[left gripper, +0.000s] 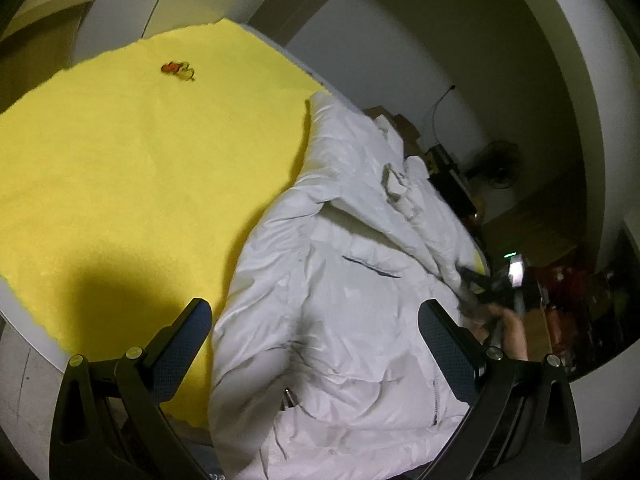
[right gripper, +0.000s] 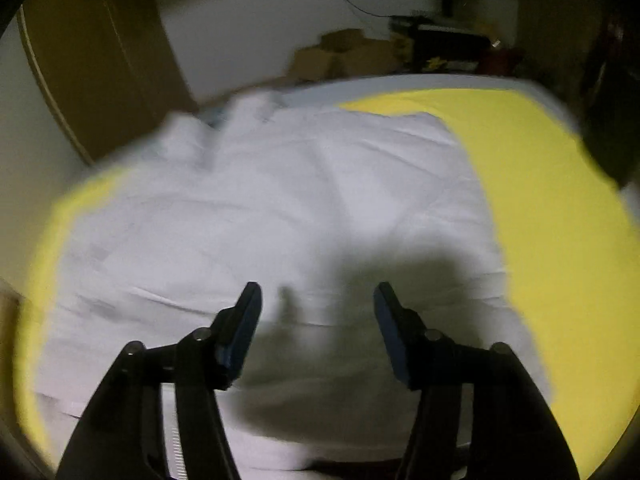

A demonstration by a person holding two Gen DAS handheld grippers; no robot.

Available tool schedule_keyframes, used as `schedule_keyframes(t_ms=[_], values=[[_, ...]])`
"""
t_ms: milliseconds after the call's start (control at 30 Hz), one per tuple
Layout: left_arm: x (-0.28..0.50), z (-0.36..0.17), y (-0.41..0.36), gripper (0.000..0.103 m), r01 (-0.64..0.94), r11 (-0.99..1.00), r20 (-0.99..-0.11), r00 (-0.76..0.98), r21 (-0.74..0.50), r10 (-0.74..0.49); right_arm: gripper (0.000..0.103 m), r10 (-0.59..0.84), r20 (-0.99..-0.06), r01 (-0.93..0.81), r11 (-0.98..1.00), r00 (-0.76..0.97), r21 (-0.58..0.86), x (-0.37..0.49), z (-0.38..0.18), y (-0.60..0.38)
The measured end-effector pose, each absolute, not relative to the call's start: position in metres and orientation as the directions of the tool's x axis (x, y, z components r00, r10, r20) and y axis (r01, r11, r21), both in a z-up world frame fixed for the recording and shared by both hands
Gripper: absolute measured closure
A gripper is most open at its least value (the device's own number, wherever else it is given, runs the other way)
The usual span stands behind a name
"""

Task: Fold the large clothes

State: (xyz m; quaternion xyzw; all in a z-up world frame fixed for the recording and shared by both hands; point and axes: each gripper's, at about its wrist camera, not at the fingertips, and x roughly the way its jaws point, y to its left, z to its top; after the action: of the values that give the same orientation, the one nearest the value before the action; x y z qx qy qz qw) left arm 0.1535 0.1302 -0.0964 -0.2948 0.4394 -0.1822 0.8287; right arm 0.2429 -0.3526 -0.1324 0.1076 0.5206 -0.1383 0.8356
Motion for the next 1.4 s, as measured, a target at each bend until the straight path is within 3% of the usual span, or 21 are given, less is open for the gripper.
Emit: schedule_keyframes(t_ms=[100,167,233,300,333,467,533,600,733,867,933,1000,1100,1133,1200,1300,1400], values=[[0.155,-0.099,0.128,0.0,0.052,0.739,-0.611,0.525,-0.672,-0.592,0.037,-0.107,-0.906,0.243,0.97,0.409,-0.005,0.247,-0.141,-0.348],[0.153,-0.097,0.126,0.0,0.072,0.74,-0.605,0.526,-0.669,-0.598,0.042,-0.049,-0.903,0.282,0.956,0.427,0.081,0.243,-0.123,-0.357],[0.153,-0.095,0.123,0.0,0.083,0.754,-0.611,0.531,-0.651,-0.586,0.042,-0.062,-0.841,0.32,0.938,0.538,0.135,0.243,-0.091,-0.364],[0.155,-0.093,0.121,0.0,0.085,0.759,-0.613,0.535,-0.645,-0.581,0.035,-0.118,-0.784,0.352,0.926,0.609,0.134,0.255,-0.068,-0.359],[0.155,-0.092,0.12,0.0,0.088,0.756,-0.609,0.536,-0.649,-0.585,0.026,-0.111,-0.776,0.342,0.929,0.621,0.14,0.266,-0.065,-0.354],[0.152,-0.086,0.115,0.0,0.105,0.749,-0.598,0.536,-0.654,-0.596,0.026,-0.109,-0.811,0.293,0.953,0.574,0.079,0.332,-0.105,-0.311],[0.147,-0.084,0.117,0.0,0.112,0.756,-0.6,0.538,-0.646,-0.592,0.024,-0.147,-0.879,0.283,0.959,0.454,-0.014,0.354,-0.148,-0.301],[0.142,-0.083,0.124,0.0,0.121,0.767,-0.605,0.542,-0.63,-0.583,0.023,-0.227,-0.874,0.245,0.961,0.429,-0.129,0.354,-0.153,-0.286],[0.14,-0.085,0.134,0.0,0.122,0.794,-0.629,0.544,-0.595,-0.555,0.031,-0.15,-0.833,0.211,0.977,0.532,-0.041,0.331,-0.123,-0.27],[0.145,-0.089,0.133,0.0,0.114,0.797,-0.645,0.525,-0.593,-0.555,0.031,-0.126,-0.893,0.13,0.989,0.433,-0.077,0.329,-0.156,-0.264],[0.142,-0.091,0.132,0.0,0.122,0.792,-0.649,0.507,-0.598,-0.567,0.031,-0.041,-0.892,0.171,0.984,0.45,0.041,0.316,-0.139,-0.278],[0.139,-0.094,0.132,0.0,0.131,0.797,-0.662,0.488,-0.589,-0.569,0.031,0.052,-0.833,0.164,0.972,0.551,0.17,0.286,-0.099,-0.289],[0.135,-0.104,0.13,0.0,0.167,0.8,-0.686,0.432,-0.577,-0.585,0.027,0.161,-0.725,0.059,0.962,0.669,0.268,0.218,-0.047,-0.298],[0.135,-0.106,0.13,0.0,0.173,0.792,-0.686,0.415,-0.586,-0.598,0.02,0.205,-0.701,0.02,0.954,0.684,0.298,0.196,-0.038,-0.304],[0.136,-0.113,0.128,0.0,0.189,0.736,-0.651,0.36,-0.65,-0.668,0.02,0.282,-0.667,-0.041,0.935,0.69,0.353,0.142,-0.028,-0.312],[0.142,-0.122,0.121,0.0,0.177,0.654,-0.599,0.279,-0.736,-0.75,0.02,0.253,-0.682,-0.013,0.942,0.687,0.336,0.079,-0.036,-0.326],[0.146,-0.122,0.114,0.0,0.168,0.693,-0.638,0.287,-0.701,-0.715,0.02,0.144,-0.692,0.101,0.948,0.707,0.301,0.034,-0.041,-0.351]])
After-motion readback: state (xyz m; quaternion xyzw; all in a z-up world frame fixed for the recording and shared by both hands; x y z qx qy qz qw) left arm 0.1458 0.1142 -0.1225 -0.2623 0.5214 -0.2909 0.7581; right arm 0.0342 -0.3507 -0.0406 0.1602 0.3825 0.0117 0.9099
